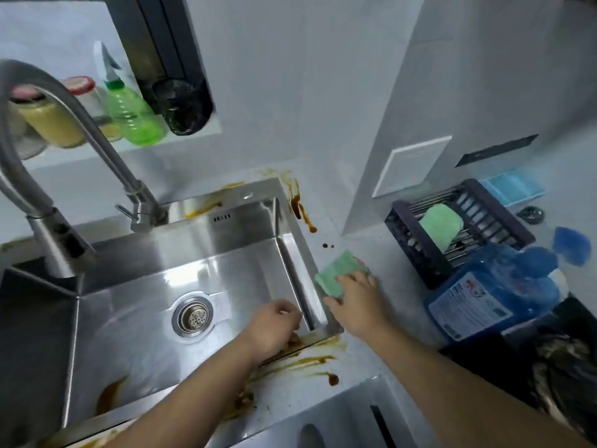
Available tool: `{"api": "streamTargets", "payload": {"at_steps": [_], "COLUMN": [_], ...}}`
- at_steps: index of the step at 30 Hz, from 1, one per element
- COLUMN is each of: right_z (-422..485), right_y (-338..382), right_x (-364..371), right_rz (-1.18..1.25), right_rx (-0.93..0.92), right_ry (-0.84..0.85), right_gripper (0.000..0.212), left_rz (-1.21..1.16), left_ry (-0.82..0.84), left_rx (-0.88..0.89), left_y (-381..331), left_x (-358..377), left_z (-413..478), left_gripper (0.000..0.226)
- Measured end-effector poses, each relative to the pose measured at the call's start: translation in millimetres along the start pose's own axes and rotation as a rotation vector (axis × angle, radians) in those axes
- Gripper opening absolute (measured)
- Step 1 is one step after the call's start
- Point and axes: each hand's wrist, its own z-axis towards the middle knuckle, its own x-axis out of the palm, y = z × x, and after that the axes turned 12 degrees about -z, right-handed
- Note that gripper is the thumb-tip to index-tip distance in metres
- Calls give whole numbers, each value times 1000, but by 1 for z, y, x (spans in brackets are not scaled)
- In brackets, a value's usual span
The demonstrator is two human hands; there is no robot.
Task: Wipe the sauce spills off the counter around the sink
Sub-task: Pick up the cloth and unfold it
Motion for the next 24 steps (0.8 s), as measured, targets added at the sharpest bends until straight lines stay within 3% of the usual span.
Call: {"api": "streamTargets", "payload": {"at_steps": [3,7,9,11,13,16,18,20,22,24], "right_z": [13,21,17,5,-16,-53,-75,-92,-106,-116], "right_y": [0,-7,-10,-16,-24,-36,-46,-60,-77,-93], "right_x": [11,17,6,-17,-42,-73,-86,-101,-124,-150], "right_rz": [-179,-141,119,549,886,1216,1093,702,348,126], "right_rx": [1,-19,66,166,227,221,162,104,72,72], "right_ry": [-43,-49,-59,-87,-59,102,99,-53,-399,-748], "right_gripper": [50,36,25,5,11,17,15,17,21,16], "left_rz": [-143,-252,-287,-352,-445,-579,-690,-731,-711,-692], "left_ry": [9,15,18,34,83,286,392,394,385,402], "left_rx": [-78,-142,-155,-127,-79,-89,-85,-96,-100,-92], "left_y": [-2,-5,-8,-13,-19,-31,-37,-42,-49,-61], "left_x": [12,24,28,36,46,64,79,95,112,131], "left_z": [9,19,22,26,27,23,19,14,9,3], "left_gripper": [10,12,18,28,37,57,53,40,33,39]}}
